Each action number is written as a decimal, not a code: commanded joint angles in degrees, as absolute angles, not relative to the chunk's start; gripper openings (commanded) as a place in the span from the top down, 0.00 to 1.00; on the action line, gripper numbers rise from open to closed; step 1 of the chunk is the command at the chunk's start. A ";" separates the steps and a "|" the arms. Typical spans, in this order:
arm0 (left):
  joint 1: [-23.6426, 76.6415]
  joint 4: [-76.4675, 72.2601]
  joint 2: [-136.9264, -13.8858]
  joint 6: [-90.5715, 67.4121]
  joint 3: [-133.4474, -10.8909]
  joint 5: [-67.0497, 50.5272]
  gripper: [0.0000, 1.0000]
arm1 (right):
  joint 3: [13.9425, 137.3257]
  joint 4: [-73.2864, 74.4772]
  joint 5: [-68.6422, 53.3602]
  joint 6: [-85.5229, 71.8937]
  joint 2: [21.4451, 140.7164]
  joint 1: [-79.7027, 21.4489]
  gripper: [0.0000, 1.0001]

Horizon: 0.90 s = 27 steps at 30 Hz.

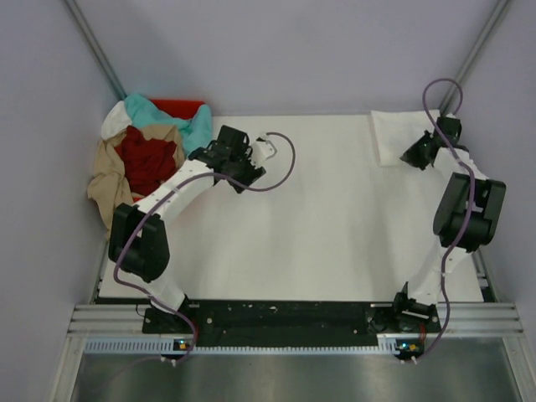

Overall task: Fold and stack the t-shirts
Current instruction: Put the neatly folded tshirt into the corner of the board with the right arm

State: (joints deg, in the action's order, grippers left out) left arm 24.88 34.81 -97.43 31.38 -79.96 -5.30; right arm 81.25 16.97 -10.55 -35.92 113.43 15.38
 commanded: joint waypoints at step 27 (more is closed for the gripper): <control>23.29 36.56 -92.90 32.43 -78.57 -3.95 0.38 | 99.31 11.59 -17.75 -39.04 117.61 14.06 1.00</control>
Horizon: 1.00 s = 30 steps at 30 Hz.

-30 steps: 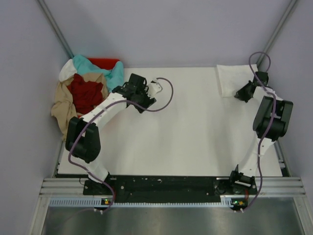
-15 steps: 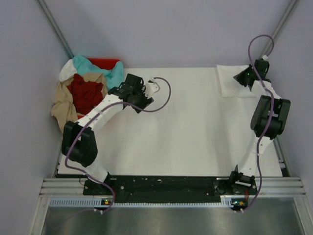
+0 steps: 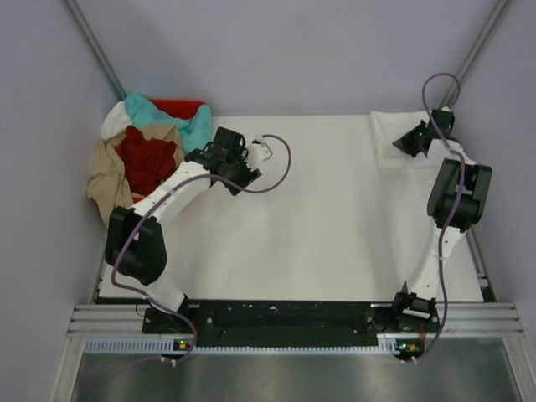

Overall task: Fold and stack the t-shirts
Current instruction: Put the neatly folded tshirt into the corner of the board with the right arm

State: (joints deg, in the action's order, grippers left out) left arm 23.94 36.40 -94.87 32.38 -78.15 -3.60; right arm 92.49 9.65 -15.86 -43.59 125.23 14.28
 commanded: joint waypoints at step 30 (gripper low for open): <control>2.20 -52.43 -62.66 7.56 -9.95 -8.16 0.01 | 11.27 -32.93 8.95 -3.26 55.02 -5.10 0.01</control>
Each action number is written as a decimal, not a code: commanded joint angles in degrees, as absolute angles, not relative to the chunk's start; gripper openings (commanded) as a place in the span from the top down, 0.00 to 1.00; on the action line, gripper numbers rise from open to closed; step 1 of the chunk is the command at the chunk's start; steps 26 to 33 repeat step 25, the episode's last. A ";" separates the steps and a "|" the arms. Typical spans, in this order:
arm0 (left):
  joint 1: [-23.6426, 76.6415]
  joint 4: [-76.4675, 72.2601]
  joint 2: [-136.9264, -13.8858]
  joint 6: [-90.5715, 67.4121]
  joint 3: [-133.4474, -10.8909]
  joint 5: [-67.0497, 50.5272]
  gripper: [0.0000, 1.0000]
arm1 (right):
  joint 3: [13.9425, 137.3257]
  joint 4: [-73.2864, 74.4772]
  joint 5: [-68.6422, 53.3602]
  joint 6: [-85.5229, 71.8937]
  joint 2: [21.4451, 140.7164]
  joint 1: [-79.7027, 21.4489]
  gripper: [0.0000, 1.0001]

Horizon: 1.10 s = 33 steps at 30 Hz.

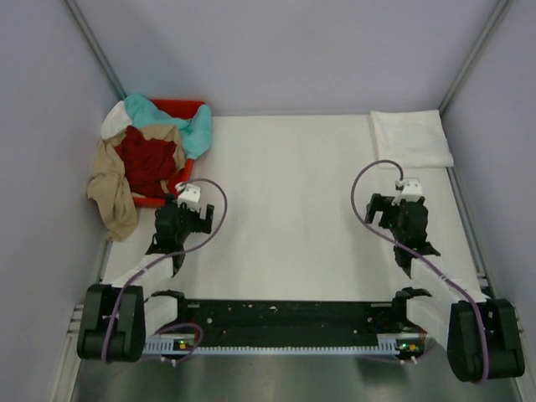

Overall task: Fold and stack the t-shirts
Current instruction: Put the neatly folded tshirt into the corner of the board with the right arm

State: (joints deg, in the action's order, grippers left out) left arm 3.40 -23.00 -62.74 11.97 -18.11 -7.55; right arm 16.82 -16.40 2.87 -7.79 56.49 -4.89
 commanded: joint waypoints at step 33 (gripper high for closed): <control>1.67 -43.86 -63.90 3.17 -13.71 -8.97 0.01 | 10.81 -34.81 10.20 -3.43 55.28 -5.01 0.01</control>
